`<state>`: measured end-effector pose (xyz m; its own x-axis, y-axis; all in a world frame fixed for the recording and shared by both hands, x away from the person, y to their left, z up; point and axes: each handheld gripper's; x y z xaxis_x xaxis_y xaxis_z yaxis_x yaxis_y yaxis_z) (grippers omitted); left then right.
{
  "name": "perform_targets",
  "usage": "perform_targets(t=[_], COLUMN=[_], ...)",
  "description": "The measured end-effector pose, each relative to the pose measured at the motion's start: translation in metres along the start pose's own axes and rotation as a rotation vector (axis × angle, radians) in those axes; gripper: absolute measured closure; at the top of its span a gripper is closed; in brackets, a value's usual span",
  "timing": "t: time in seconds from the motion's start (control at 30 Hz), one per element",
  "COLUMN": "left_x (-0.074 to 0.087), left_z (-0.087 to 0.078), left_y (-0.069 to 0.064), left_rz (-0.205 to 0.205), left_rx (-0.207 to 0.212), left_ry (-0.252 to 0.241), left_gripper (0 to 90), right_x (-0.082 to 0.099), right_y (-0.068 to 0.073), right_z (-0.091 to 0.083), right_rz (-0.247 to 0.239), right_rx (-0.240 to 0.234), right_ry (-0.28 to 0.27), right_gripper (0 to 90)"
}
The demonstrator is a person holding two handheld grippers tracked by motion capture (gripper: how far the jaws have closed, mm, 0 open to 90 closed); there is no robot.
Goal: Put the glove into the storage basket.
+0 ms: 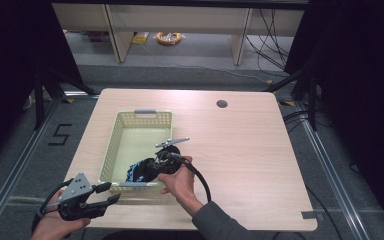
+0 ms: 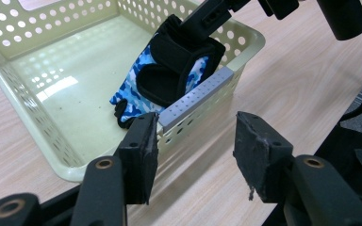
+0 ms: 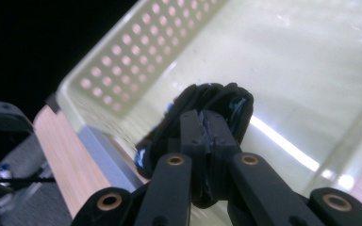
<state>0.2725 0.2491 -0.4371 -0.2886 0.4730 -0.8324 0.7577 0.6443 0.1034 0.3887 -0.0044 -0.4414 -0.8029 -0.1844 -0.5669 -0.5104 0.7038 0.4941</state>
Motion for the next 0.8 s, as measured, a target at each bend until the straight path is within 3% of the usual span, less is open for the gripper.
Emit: perform_targets(t=[0.17,0.2,0.3,0.33,0.37,0.4,0.57,0.6,0.67,0.7,0.73,0.77,0.8], left_x=[-0.001,-0.001,0.0,0.001,0.001,0.002,0.002,0.003,0.003,0.003,0.004,0.004,0.004], left_z=[-0.001,-0.001,0.002,0.002,0.002,0.004,0.006,0.008,0.009,0.009,0.01,0.01,0.011], left_y=[-0.002,-0.001,-0.006,-0.007,-0.007,-0.012,-0.015,-0.018,-0.018,-0.018,-0.019,-0.019,-0.02], left_rz=[0.003,0.031,0.001,0.03,0.03,0.014,0.033,0.006,-0.004,-0.004,-0.013,-0.013,-0.029], left_rx=[0.0,0.009,0.022,0.033,0.033,0.043,0.061,0.06,0.061,0.061,0.062,0.062,0.067], left_ry=[0.008,0.016,0.015,0.035,0.035,0.03,0.044,0.021,0.027,0.027,0.027,0.027,0.029], left_gripper=[49.1,49.1,46.4,46.2,45.9,45.7,45.0,45.0,44.5,44.1,43.7,43.0,42.2], right_x=[-0.002,-0.003,-0.005,-0.006,-0.006,-0.007,-0.009,-0.011,-0.013,-0.014,-0.015,-0.015,-0.015], right_y=[-0.003,-0.004,-0.005,-0.004,-0.004,-0.004,-0.005,-0.004,-0.004,-0.002,-0.003,-0.003,-0.001], right_z=[-0.001,0.0,0.0,-0.001,-0.001,-0.003,-0.005,-0.007,-0.008,-0.01,-0.01,-0.01,-0.014], right_rz=[-0.021,-0.019,-0.027,-0.027,-0.027,-0.034,-0.051,-0.07,-0.073,-0.043,-0.079,-0.079,-0.033], right_rx=[0.043,0.037,0.058,0.066,0.066,0.11,0.094,0.1,0.097,0.102,0.086,0.086,0.087], right_ry=[0.03,0.037,0.049,0.048,0.048,0.06,0.036,0.026,0.01,0.024,0.003,0.003,0.017], right_gripper=[88.2,88.0,86.9,85.8,85.8,83.8,80.3,78.3,77.3,76.8,76.1,76.1,74.6])
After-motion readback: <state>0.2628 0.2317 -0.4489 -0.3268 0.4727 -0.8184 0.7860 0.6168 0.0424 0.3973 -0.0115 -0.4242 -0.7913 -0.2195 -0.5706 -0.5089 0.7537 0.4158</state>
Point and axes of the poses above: each handheld gripper's, and its own axes: z roughly forward along the jaws, x roughly out of its underside, y roughly to its left, and after that the axes turned 10 degrees about z, right-handed
